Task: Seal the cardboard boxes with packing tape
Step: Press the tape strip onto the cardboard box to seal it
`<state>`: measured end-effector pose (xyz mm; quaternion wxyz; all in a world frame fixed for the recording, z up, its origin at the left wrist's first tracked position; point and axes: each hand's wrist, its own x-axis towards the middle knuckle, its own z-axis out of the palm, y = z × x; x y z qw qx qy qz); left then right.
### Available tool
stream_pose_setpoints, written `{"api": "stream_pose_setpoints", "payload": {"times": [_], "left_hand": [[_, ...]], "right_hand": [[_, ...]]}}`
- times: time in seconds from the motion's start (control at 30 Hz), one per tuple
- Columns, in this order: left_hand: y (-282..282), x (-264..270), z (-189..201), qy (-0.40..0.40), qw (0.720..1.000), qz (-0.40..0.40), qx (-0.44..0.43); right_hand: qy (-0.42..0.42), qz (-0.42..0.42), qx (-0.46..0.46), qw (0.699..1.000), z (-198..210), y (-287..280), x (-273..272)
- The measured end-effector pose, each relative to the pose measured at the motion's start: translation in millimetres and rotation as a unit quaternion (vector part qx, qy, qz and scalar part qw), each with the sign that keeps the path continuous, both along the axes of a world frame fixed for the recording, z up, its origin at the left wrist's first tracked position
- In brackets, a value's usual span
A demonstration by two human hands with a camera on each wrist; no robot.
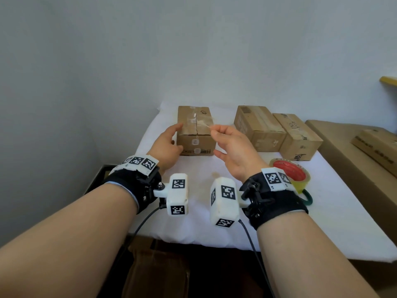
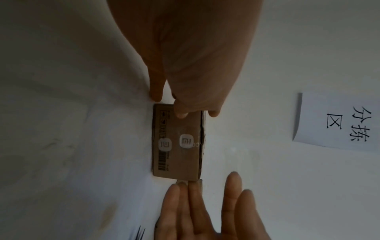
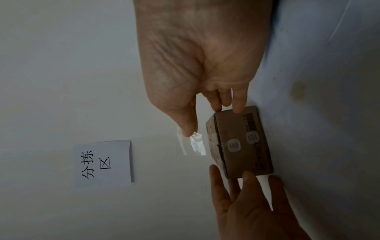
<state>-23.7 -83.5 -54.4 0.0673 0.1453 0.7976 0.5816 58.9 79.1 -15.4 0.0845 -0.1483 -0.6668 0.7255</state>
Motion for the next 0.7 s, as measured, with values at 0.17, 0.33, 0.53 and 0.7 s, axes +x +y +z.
{"api": "stream_pose_setpoints", "payload": {"times": [0.17,0.33,0.53,0.7], "left_hand": [[0,8,4,0.027,0.999,-0.001,-0.027],[-6,27,9,0.033,0.998,-0.018,-0.048],[-14,50,14,0.016,0.997,-0.046,-0.055],[-13,56,7,0.077,0.991,-0.033,-0.102]], "right_hand": [[-0.007,-0.006,0.023,1.000,0,3,0],[-0.058,-0.001,0.063,0.996,11,13,20],[-0.091,0.005,0.107,0.990,20,11,50],[-0.057,-0.039,0.092,0.993,23,9,58]]}}
